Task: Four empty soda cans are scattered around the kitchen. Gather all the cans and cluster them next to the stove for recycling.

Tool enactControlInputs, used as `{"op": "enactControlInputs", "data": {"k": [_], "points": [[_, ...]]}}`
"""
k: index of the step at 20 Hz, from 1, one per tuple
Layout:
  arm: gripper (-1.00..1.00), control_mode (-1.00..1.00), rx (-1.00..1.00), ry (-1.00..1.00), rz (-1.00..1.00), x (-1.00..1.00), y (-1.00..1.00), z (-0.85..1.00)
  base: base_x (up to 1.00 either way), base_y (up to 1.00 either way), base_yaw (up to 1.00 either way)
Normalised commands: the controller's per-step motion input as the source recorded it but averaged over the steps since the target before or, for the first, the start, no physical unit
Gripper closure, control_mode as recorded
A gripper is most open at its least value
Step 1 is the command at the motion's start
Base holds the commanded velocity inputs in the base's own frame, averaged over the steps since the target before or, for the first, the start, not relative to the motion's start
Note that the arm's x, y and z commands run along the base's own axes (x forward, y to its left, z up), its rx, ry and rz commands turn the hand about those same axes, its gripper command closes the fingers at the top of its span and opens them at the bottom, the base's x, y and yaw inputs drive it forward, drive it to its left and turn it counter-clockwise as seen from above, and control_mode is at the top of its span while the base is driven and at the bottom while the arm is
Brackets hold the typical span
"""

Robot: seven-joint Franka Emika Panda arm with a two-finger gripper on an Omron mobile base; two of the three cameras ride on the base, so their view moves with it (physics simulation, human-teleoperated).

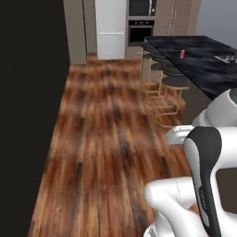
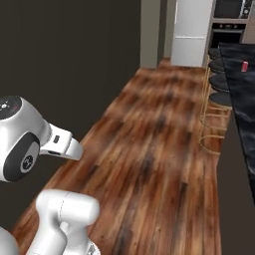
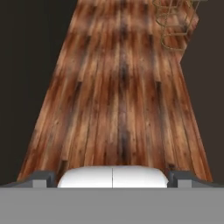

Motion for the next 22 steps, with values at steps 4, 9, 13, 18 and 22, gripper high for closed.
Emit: {"op": "enactControlInputs", "data": {"k": [4, 9, 13, 18, 22], "points": [[-1.0, 1.0, 0.0, 0.0, 0.0, 0.0, 0.0, 0.0, 1.0, 0.45, -0.13], [-1.0, 1.0, 0.0, 0.0, 0.0, 0.0, 0.0, 0.0, 1.0, 0.42, -0.09], [-1.0, 1.0, 0.0, 0.0, 0.0, 0.0, 0.0, 0.0, 1.0, 0.3, -0.04], [-1.0, 1.0, 0.0, 0.0, 0.0, 0.0, 0.0, 0.0, 0.97, 0.29, -0.12], [-1.0, 1.0, 0.0, 0.0, 0.0, 0.0, 0.0, 0.0, 0.9, 0.29, -0.17]]}}
